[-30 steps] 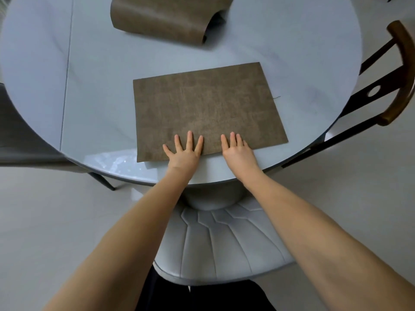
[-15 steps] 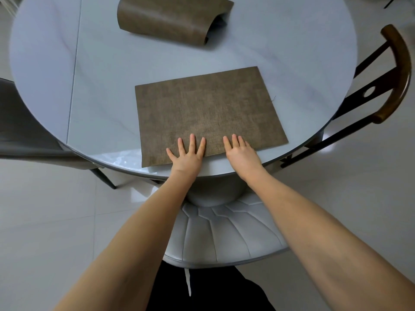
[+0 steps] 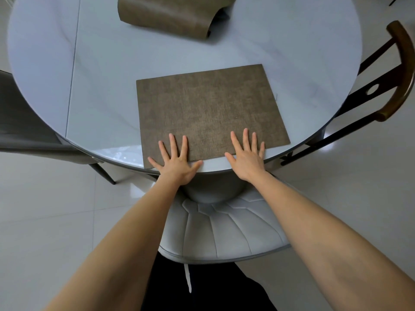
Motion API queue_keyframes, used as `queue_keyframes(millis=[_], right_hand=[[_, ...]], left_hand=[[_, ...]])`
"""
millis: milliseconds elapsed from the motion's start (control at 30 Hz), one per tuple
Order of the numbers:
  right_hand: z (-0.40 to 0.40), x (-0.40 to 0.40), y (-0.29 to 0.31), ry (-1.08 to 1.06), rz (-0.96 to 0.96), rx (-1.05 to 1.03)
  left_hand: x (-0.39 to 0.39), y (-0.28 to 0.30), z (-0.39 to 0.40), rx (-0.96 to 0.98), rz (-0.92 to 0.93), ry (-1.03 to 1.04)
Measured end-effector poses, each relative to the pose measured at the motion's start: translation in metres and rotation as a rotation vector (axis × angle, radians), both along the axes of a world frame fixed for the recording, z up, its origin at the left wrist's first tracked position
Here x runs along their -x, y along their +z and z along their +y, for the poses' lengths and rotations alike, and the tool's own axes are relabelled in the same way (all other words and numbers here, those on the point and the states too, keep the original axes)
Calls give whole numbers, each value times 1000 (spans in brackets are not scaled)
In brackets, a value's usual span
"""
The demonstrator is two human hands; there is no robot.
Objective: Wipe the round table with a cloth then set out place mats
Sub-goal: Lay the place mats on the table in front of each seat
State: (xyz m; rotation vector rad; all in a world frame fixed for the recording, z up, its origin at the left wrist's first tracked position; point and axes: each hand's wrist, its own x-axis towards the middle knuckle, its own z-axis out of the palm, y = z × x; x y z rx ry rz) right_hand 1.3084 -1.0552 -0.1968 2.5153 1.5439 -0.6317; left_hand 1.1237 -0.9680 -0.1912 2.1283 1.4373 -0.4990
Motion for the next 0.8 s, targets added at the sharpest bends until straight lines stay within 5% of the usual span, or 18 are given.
queue_keyframes(millis=[133,300,500,800], right_hand=[[0,2,0,-39,117,-11],[-5,-29,7,-165,-14,-149],[-23,-83,11,154,-222,-85],[-38,-114,9,320,-509,-17]], left_hand=[[-5,12,7,79,63,64],[-54,30,9,-62,28,-23],[-129,17,4,-44,-79,-310],[-175,6,-11,29,-17,-404]])
